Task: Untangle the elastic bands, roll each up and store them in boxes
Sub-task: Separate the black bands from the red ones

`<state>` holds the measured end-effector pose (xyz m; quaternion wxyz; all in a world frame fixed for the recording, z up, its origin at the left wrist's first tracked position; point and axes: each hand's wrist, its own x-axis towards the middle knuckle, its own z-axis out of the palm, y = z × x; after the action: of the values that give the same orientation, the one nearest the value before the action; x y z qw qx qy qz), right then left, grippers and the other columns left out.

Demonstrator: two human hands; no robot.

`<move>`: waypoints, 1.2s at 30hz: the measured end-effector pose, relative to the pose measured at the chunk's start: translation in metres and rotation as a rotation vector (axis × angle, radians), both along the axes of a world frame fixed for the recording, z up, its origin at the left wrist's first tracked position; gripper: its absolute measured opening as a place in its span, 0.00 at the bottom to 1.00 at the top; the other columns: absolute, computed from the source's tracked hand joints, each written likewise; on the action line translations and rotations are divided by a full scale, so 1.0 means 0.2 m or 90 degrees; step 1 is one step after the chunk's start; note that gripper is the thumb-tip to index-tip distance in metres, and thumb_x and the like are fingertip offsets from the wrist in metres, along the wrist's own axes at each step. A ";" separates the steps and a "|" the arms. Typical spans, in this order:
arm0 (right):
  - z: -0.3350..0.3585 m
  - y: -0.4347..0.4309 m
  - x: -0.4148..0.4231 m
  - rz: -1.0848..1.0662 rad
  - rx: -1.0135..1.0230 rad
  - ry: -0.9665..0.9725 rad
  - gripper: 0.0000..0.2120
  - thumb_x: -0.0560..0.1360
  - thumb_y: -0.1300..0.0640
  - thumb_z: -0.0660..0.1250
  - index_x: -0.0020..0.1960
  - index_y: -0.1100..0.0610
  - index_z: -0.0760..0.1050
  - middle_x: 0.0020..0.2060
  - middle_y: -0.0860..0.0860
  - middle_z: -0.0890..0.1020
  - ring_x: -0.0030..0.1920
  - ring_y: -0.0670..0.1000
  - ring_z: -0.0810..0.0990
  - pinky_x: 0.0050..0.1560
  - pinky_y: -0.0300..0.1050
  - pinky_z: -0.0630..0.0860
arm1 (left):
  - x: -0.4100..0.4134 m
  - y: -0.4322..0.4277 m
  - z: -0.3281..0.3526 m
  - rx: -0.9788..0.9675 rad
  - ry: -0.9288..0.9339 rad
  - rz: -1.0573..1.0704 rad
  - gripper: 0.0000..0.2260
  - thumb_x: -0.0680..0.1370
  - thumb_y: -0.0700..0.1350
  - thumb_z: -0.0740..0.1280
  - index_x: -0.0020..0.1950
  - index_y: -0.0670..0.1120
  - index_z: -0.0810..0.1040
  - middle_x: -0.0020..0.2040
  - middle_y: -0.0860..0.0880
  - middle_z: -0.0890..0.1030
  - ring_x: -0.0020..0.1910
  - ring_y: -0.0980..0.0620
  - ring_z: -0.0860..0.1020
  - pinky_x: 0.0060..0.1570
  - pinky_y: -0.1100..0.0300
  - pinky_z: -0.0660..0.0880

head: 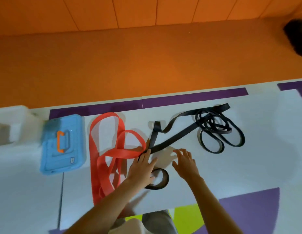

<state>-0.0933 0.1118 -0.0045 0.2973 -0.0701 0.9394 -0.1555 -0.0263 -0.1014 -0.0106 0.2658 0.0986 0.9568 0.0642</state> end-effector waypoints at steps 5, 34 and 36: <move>-0.04 0.17 -0.16 -0.003 -0.002 0.001 0.24 0.83 0.52 0.66 0.78 0.51 0.67 0.77 0.53 0.68 0.76 0.57 0.67 0.72 0.59 0.72 | -0.09 0.14 -0.05 -0.092 -0.007 0.053 0.50 0.77 0.58 0.76 0.86 0.54 0.43 0.85 0.35 0.39 0.85 0.33 0.42 0.81 0.34 0.52; -0.04 0.88 -0.90 -0.045 0.068 0.071 0.38 0.81 0.46 0.69 0.85 0.48 0.53 0.85 0.58 0.50 0.84 0.63 0.48 0.78 0.73 0.57 | -0.46 0.34 -0.05 0.010 0.103 0.353 0.19 0.74 0.32 0.72 0.59 0.47 0.71 0.46 0.49 0.80 0.50 0.43 0.83 0.62 0.43 0.75; -0.06 0.92 -1.03 -0.019 0.107 -0.034 0.52 0.76 0.37 0.73 0.85 0.45 0.40 0.85 0.56 0.39 0.84 0.64 0.40 0.76 0.78 0.51 | -0.43 0.38 -0.03 0.089 0.101 0.372 0.16 0.75 0.35 0.75 0.54 0.47 0.71 0.43 0.51 0.80 0.44 0.48 0.82 0.48 0.56 0.78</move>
<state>-0.3001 0.2961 -0.0157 0.3248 -0.0265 0.9418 -0.0821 -0.1122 -0.0246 -0.0167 0.1531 -0.1577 0.9557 0.1957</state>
